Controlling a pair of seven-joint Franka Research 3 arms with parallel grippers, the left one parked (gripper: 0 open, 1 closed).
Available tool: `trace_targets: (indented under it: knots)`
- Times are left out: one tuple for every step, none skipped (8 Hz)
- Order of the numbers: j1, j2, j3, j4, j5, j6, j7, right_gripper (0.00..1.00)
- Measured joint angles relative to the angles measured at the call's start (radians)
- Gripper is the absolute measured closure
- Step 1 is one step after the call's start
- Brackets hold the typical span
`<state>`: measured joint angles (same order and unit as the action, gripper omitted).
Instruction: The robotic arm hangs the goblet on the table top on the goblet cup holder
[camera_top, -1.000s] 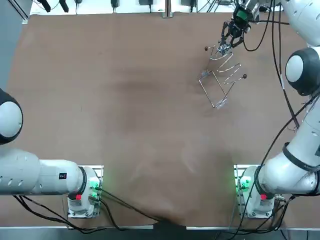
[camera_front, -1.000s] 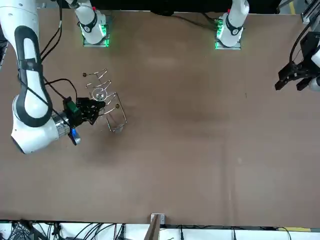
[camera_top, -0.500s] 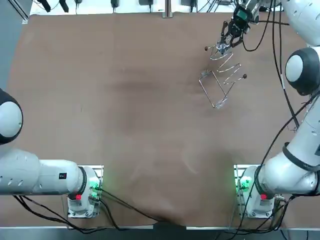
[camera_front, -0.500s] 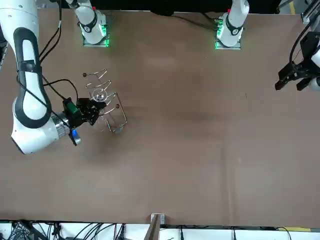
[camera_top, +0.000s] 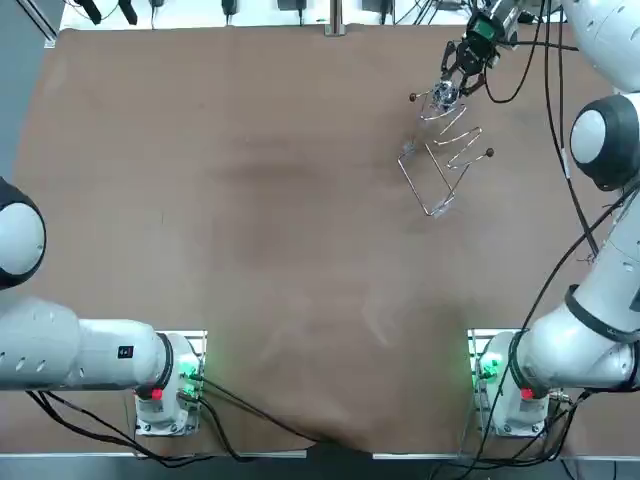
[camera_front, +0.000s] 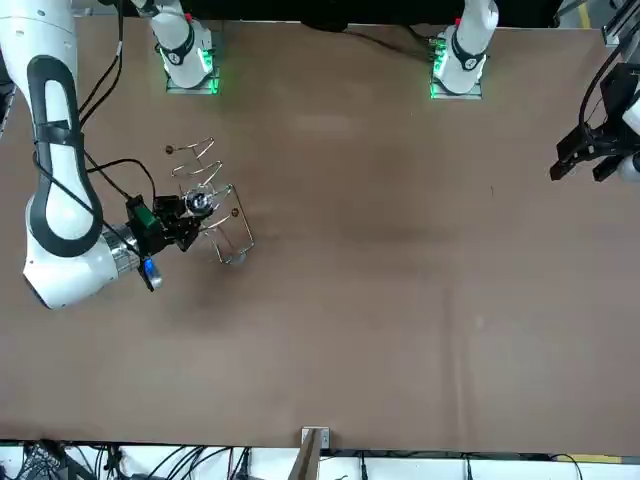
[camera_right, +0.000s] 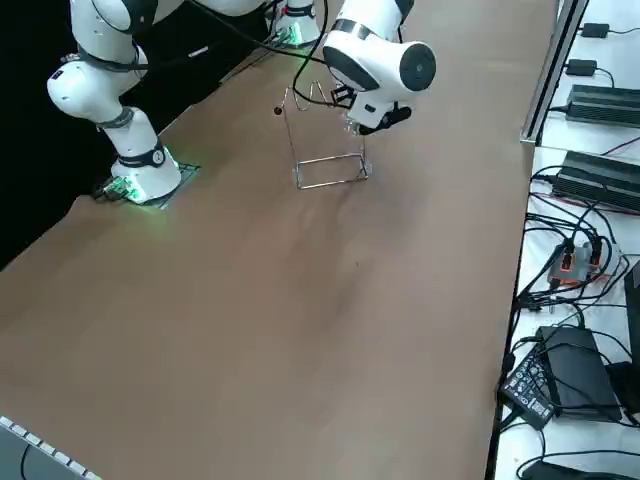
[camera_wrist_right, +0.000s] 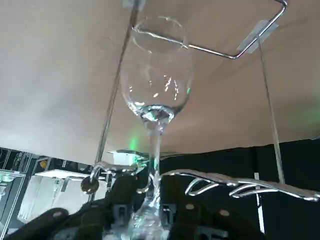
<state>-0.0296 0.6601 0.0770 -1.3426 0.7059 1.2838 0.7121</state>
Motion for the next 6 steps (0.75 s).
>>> trace_targets:
  knots:
    - [-0.001,0.000,0.000,0.003,0.002,-0.001,0.000,0.45]
    - [-0.002,0.000,0.000,0.006,0.003,-0.002,0.000,0.27]
    - [-0.004,-0.001,0.000,0.009,0.003,-0.002,0.000,0.09]
    - [-0.006,-0.002,0.000,0.017,0.003,-0.002,0.000,0.00]
    - [-0.010,-0.003,-0.002,0.037,0.002,-0.001,0.000,0.00]
    - [-0.018,-0.005,-0.006,0.071,-0.004,-0.001,-0.003,0.00]
